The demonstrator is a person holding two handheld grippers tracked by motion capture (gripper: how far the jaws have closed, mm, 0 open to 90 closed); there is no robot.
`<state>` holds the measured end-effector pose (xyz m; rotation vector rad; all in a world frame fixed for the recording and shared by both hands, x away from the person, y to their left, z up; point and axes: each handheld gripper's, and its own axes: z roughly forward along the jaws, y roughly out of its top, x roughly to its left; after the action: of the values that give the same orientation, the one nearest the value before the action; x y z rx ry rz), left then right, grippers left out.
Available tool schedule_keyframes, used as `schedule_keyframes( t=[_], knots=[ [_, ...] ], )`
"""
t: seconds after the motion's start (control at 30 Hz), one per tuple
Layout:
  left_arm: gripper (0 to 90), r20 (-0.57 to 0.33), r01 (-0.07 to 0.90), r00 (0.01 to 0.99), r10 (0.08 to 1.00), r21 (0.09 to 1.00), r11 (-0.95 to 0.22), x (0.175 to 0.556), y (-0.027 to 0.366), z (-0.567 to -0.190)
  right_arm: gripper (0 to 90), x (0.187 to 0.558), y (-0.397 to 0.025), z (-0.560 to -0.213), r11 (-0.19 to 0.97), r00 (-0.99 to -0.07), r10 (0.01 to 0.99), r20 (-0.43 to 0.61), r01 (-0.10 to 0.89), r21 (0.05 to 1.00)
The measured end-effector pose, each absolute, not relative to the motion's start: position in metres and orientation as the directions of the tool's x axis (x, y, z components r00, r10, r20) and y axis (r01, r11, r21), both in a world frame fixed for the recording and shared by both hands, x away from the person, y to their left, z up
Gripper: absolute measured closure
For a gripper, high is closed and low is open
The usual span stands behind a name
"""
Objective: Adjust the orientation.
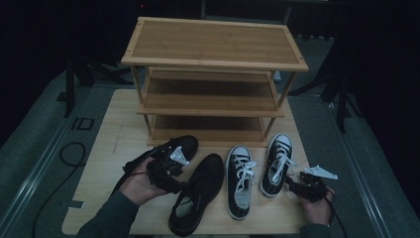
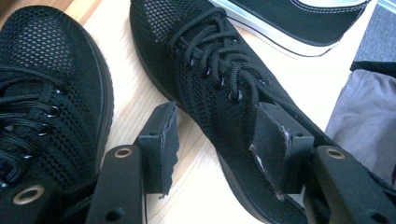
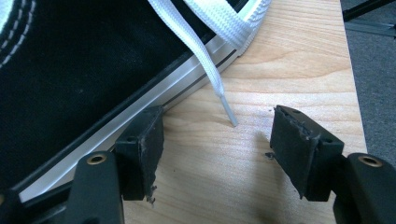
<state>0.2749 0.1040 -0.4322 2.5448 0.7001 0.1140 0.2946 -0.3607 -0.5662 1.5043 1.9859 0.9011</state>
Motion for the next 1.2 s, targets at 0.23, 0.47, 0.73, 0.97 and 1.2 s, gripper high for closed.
schedule_keyframes(
  t=[0.23, 0.47, 0.73, 0.97, 1.2],
  knots=[
    [54.4, -0.052, 0.475, 0.858, 0.51, 0.459, -0.751, 0.274, 0.095, -0.437, 34.6, 0.295, -0.361, -0.566, 0.176, -0.275, 0.961, 0.009, 0.64, 0.748],
    [58.9, -0.048, 0.48, 0.857, 0.513, 0.434, -0.762, 0.276, 0.087, -0.442, 34.6, 0.295, -0.361, -0.566, 0.176, -0.275, 0.961, 0.009, 0.64, 0.748],
    [84.5, -0.044, 0.482, 0.857, 0.513, 0.42, -0.769, 0.276, 0.085, -0.444, 34.6, 0.295, -0.361, -0.566, 0.175, -0.275, 0.961, 0.01, 0.64, 0.748],
    [85.9, -0.022, 0.522, 0.823, 0.567, 0.422, -0.741, 0.284, 0.098, -0.44, 34.5, 0.295, -0.361, -0.566, 0.175, -0.275, 0.961, 0.01, 0.64, 0.748],
    [85.9, -0.021, 0.547, 0.803, 0.595, 0.421, -0.723, 0.289, 0.112, -0.441, 34.5, 0.295, -0.361, -0.566, 0.176, -0.275, 0.961, 0.01, 0.64, 0.748]
  ],
)
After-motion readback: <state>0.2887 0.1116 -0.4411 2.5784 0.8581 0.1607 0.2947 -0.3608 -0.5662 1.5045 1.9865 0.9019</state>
